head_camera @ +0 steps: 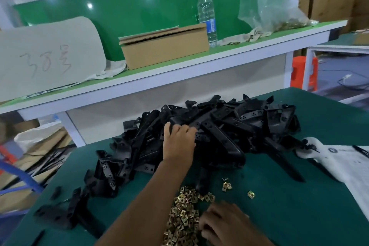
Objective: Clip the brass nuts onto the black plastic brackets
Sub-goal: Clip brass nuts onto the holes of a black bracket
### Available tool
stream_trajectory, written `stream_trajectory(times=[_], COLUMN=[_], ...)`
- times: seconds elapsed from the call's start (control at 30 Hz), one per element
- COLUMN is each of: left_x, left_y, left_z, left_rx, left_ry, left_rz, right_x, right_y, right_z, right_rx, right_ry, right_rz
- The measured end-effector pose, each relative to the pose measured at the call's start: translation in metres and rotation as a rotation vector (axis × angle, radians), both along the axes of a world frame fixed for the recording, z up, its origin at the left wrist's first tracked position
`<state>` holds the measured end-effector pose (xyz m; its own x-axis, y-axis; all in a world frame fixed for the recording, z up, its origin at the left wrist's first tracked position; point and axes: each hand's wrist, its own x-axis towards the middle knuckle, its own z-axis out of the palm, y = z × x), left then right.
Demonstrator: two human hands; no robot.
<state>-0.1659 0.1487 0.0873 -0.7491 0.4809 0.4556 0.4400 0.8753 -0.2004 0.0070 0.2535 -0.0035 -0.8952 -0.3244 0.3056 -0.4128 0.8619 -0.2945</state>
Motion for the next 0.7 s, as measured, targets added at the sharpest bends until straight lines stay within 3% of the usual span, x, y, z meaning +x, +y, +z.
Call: stream_trajectory(times=[0.07, 0.13, 0.23, 0.33, 0.43, 0.53, 0.6, 0.7], left_x=[-0.006, -0.009, 0.005, 0.036, 0.081, 0.115, 0.13, 0.143], left_y=[-0.004, -0.011, -0.026, -0.051, -0.081, -0.106, -0.111, -0.108], left_z=[0.004, 0.011, 0.034, 0.045, 0.029, 0.001, -0.018, -0.042], left_rx=[-0.062, 0.027, 0.587, 1.013, 1.594, 2.12, 2.287, 2.388], left_ry=[0.091, 0.146, 0.072, -0.053, -0.289, -0.404, -0.474, -0.637], left_rz=[-0.02, -0.058, -0.098, -0.081, -0.13, -0.185, -0.2, -0.131], right_x=[0.001, -0.001, -0.002, 0.0, 0.002, 0.004, 0.007, 0.007], right_y=[0.0, 0.002, 0.002, 0.001, 0.002, 0.005, 0.007, 0.011], right_z=[0.0, 0.002, -0.002, -0.005, 0.013, 0.021, 0.025, 0.029], right_rx=[-0.02, -0.017, -0.16, -0.342, -0.639, -0.884, -1.04, -1.26], right_ry=[0.01, 0.015, -0.023, -0.119, -0.299, -0.292, -0.349, -0.473], right_rz=[-0.02, -0.043, -0.003, -0.097, -0.163, -0.192, -0.174, -0.143])
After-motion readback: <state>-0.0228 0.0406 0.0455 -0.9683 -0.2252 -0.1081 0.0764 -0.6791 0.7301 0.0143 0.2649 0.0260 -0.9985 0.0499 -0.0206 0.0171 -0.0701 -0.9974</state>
